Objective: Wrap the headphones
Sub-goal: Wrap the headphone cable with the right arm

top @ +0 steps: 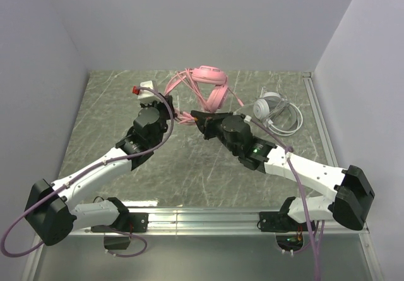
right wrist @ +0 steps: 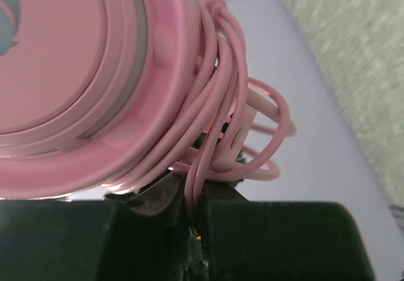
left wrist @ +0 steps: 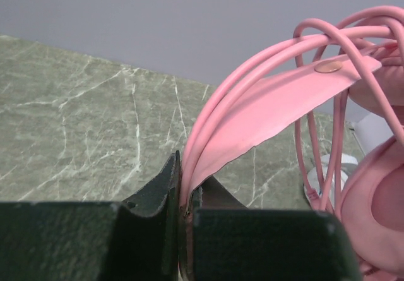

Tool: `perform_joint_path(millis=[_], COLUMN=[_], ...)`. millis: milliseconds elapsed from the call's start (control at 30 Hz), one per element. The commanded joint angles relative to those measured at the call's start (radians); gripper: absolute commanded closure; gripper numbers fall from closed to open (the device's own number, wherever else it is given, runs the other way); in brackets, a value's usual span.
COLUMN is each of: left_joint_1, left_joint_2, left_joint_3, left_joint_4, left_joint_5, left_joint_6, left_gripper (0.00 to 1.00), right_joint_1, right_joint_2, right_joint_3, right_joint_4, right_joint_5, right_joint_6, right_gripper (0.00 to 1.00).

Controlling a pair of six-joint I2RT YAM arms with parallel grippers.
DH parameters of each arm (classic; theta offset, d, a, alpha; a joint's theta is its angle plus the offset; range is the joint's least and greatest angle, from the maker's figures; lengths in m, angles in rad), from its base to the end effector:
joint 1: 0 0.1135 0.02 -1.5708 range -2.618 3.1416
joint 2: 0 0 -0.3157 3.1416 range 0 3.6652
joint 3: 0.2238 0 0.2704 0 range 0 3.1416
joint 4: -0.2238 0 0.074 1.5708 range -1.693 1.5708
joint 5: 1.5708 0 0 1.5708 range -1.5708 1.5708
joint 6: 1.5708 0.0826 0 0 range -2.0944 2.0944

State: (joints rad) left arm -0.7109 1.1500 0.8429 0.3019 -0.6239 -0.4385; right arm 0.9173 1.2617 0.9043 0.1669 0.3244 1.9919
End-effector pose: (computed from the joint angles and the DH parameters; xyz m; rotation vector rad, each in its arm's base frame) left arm 0.2600 -0.1602 0.3784 -0.2756 1.5657 -0.4089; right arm 0.2285 0.2551 0.3494 1.3382 1.6836 1.7073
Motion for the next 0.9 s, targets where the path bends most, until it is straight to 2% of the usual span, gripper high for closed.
perform_joint_path(millis=[0, 67, 300, 433, 600, 867], left_joint_1=[-0.035, -0.041, -0.053, -0.055, -0.065, -0.09], left_joint_2=[-0.041, -0.038, -0.058, -0.081, -0.085, -0.091], left_joint_3=[-0.002, -0.008, -0.053, -0.102, -0.154, -0.218], left_joint_4=[0.183, 0.189, 0.235, 0.293, 0.365, 0.468], left_joint_5=[0.102, 0.116, 0.217, 0.276, 0.358, 0.44], left_joint_6=[0.05, 0.075, 0.086, 0.072, 0.05, 0.083], left_gripper=[1.0, 1.0, 1.0, 1.0, 1.0, 1.0], right_joint_1=[-0.018, -0.024, -0.061, -0.078, -0.093, -0.104], right_joint_2=[0.013, 0.021, 0.048, 0.038, 0.025, 0.042], right_joint_3=[0.079, 0.09, 0.047, 0.015, 0.039, 0.013], right_joint_4=[-0.072, -0.119, -0.08, -0.063, -0.147, -0.118], right_joint_5=[0.12, 0.136, 0.131, 0.136, 0.174, 0.137], right_joint_6=[0.222, 0.232, 0.289, 0.344, 0.398, 0.504], right_gripper=[1.0, 1.0, 1.0, 1.0, 1.0, 1.0])
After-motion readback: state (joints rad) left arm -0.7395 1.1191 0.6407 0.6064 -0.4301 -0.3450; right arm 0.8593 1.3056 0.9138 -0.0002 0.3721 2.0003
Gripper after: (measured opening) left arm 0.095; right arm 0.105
